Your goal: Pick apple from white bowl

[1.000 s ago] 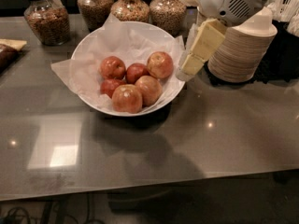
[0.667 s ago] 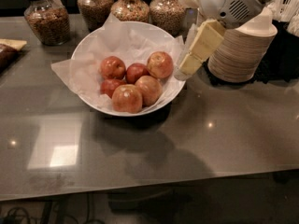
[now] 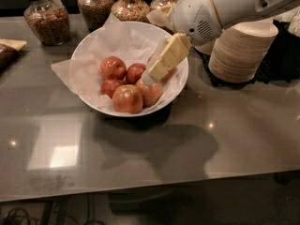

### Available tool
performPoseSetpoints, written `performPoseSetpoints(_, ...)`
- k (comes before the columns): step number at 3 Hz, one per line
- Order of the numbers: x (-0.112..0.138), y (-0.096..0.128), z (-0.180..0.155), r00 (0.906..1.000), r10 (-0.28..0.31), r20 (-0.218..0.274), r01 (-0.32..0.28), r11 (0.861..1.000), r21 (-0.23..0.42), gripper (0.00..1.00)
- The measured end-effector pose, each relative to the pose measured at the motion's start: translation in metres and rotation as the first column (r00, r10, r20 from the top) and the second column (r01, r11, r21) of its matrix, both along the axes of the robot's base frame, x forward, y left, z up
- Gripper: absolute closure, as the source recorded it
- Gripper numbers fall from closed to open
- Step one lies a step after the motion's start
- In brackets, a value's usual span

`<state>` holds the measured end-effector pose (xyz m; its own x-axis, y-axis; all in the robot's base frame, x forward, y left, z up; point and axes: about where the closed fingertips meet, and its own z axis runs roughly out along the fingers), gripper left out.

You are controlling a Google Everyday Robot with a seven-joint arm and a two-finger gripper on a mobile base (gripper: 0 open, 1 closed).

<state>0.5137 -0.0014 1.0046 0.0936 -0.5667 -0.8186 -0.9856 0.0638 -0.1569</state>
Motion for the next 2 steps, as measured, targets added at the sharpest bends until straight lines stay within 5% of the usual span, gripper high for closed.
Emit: performPoseSetpoints(2,-0.0019,0.0091,0.0038,0.9998,0.013,0.013,-0.013,1.000,0.027,0.00)
